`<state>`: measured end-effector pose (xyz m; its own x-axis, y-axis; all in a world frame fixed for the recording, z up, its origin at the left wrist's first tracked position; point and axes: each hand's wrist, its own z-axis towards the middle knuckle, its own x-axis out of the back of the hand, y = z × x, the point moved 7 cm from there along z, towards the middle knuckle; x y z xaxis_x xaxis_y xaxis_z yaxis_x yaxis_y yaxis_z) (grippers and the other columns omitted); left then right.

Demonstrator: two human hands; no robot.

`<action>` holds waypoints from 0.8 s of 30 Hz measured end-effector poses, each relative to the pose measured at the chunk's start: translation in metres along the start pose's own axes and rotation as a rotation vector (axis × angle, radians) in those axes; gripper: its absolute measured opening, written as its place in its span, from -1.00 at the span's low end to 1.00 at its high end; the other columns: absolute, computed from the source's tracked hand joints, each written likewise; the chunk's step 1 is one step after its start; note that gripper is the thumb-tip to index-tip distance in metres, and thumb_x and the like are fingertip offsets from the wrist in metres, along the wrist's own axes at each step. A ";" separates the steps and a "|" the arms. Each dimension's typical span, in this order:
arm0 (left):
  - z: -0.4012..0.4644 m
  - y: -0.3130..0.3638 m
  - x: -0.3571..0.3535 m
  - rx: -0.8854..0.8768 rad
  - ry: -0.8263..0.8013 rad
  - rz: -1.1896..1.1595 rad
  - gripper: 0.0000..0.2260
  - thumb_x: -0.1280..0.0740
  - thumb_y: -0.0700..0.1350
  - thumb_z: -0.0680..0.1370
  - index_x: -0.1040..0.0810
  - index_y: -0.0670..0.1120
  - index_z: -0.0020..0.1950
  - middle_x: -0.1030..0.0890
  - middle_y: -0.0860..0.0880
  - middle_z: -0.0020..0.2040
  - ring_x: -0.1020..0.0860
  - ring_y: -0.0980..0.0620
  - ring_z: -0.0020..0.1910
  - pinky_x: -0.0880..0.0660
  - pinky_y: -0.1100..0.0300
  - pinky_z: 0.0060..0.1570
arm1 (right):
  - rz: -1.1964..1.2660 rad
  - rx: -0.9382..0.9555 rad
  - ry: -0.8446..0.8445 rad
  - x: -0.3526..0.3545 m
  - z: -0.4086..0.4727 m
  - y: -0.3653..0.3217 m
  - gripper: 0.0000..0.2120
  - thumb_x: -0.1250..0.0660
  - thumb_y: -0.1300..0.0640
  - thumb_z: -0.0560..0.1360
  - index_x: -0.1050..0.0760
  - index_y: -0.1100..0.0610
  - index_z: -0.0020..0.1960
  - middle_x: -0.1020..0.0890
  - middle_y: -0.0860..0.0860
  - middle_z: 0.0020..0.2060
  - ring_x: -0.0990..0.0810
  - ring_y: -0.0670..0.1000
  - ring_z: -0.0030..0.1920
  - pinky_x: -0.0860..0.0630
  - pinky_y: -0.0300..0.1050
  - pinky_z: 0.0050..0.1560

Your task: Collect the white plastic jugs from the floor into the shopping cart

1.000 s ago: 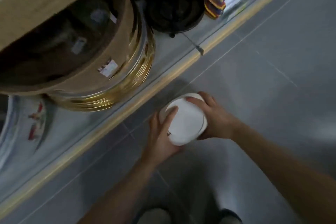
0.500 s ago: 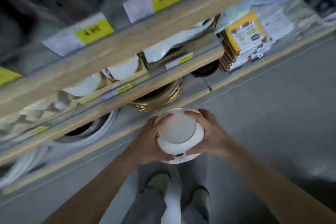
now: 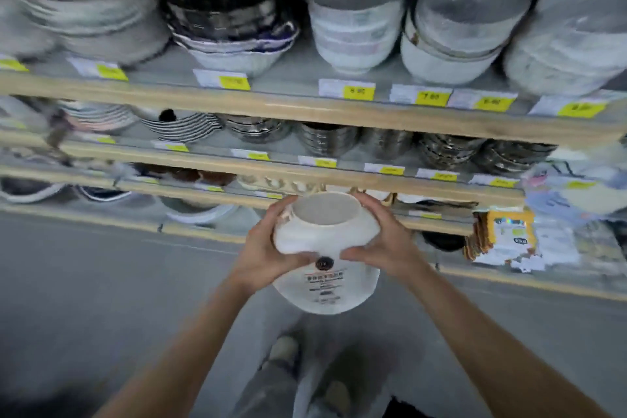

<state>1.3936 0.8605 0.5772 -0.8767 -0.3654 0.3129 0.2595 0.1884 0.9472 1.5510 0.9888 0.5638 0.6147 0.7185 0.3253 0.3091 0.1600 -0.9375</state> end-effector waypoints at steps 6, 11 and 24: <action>-0.074 -0.013 0.124 0.112 0.415 -0.143 -0.38 -0.50 0.27 0.17 -0.47 0.30 0.21 -0.55 0.22 0.14 -0.53 0.08 0.17 -0.49 0.06 0.19 | 0.100 0.140 -0.073 -0.113 0.025 -0.101 -0.27 -0.56 -0.09 0.08 -0.35 -0.45 0.16 -0.45 -0.26 0.21 -0.46 -0.13 0.23 -0.44 -0.05 0.27; -0.138 -0.033 0.248 0.164 0.625 -0.172 -0.41 -0.47 0.27 0.16 -0.44 0.30 0.17 -0.51 0.31 0.17 -0.51 0.25 0.15 -0.41 0.30 0.15 | 0.120 0.195 -0.238 -0.244 0.044 -0.171 -0.40 -0.54 -0.01 0.18 -0.38 -0.36 0.11 -0.44 -0.21 0.21 -0.46 -0.26 0.13 -0.44 -0.14 0.17; -0.295 -0.124 0.607 0.242 0.864 -0.110 -0.56 -0.40 0.32 0.21 -0.43 0.44 0.06 -0.56 0.32 0.09 -0.53 0.25 0.13 -0.44 0.20 0.18 | 0.117 0.212 -0.483 -0.634 0.096 -0.344 -0.37 -0.47 -0.22 0.04 -0.41 -0.30 0.09 -0.50 0.00 0.22 -0.57 -0.01 0.06 -0.54 -0.06 0.08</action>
<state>0.9489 0.3468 0.6698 -0.2562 -0.9316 0.2578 0.0140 0.2631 0.9647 0.9854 0.5434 0.6682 0.2169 0.9613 0.1701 0.0742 0.1575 -0.9847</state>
